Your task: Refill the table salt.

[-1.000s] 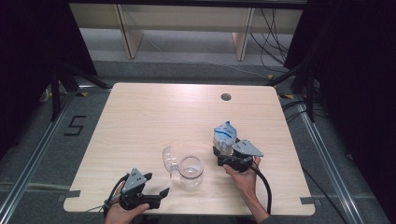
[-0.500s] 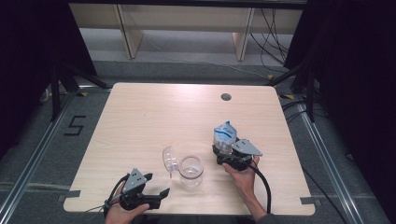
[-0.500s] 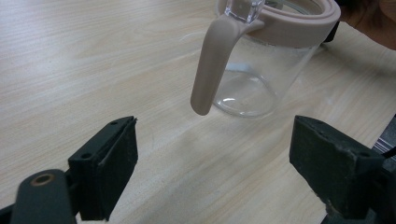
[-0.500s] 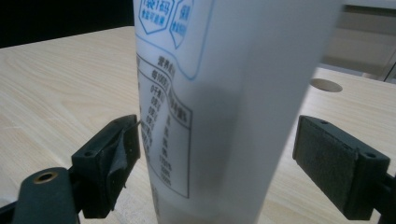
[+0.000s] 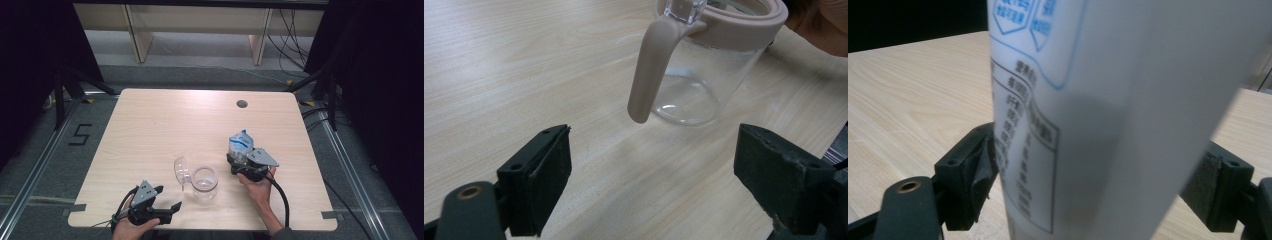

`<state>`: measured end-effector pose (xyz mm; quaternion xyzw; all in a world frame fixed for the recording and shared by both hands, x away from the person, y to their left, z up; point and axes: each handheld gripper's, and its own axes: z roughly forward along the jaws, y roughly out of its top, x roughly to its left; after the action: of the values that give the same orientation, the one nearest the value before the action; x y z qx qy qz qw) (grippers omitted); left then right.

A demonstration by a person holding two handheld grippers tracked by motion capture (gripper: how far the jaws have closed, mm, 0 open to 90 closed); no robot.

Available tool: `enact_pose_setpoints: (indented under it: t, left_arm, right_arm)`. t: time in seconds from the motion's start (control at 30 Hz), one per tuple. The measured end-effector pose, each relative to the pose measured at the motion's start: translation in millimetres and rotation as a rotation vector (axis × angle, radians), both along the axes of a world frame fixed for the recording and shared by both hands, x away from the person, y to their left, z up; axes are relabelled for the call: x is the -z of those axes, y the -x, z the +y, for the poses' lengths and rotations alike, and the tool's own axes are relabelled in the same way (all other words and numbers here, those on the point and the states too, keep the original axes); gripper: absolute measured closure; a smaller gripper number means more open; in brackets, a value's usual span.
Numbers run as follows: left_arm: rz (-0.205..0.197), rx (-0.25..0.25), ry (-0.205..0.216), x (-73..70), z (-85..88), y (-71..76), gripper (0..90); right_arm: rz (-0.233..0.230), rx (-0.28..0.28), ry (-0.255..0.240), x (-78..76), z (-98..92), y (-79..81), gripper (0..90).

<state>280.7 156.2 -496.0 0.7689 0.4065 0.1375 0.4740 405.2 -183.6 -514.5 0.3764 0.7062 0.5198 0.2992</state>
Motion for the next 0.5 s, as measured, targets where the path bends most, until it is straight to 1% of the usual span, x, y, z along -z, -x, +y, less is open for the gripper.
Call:
enact_pose_setpoints:
  t: [0.03,0.07,0.1,0.13,0.17,0.2,0.27,0.33,0.37,0.4,0.47,0.5]
  left_arm:
    - [0.000,0.003,0.003,0.2,-0.1,-0.2,15.0]
    - [0.000,0.003,0.003,0.2,-0.1,-0.2,15.0]
    - [0.000,0.002,0.003,0.1,0.1,-0.4,15.0]
    - [0.000,0.002,0.003,0.1,0.1,-0.4,15.0]
    - [-0.001,-0.001,0.006,0.1,0.1,-0.3,15.0]
    - [-0.001,0.003,0.000,-0.2,0.9,-0.3,15.0]
    - [-0.010,0.011,-0.010,-0.7,1.7,-0.5,15.0]
    - [-0.010,0.012,-0.012,-0.7,1.9,-0.5,15.0]
    - [-0.010,0.013,-0.013,-0.7,1.9,-0.4,15.0]
    - [-0.012,0.015,-0.015,-0.7,2.1,-0.6,15.0]
    - [-0.011,0.011,-0.014,-0.6,2.0,-0.6,15.0]
    - [-0.014,0.012,-0.007,-0.2,1.5,-1.0,15.0]
  right_arm:
    - [0.008,0.000,-0.015,0.6,1.0,-0.1,20.7]
    - [0.010,0.001,-0.014,0.8,1.1,-0.4,21.3]
    - [-0.035,0.003,-0.009,2.1,0.8,-3.1,21.8]
    - [-0.035,0.003,-0.009,2.1,0.8,-3.1,21.8]
    - [-0.037,0.004,0.012,2.2,-0.5,-4.3,22.8]
    - [-0.039,0.003,0.011,2.1,-0.5,-4.5,23.5]
    - [-0.043,0.002,-0.004,2.3,-0.5,-5.4,25.2]
    - [-0.045,-0.002,-0.011,2.4,-0.1,-5.9,26.2]
    - [-0.056,-0.002,-0.020,2.9,1.0,-6.2,26.7]
    - [-0.037,-0.012,-0.036,3.1,3.5,-4.6,29.2]
    - [-0.027,0.001,-0.030,2.7,4.2,-3.0,30.1]
    - [-0.027,0.001,-0.030,2.7,4.2,-3.0,30.1]
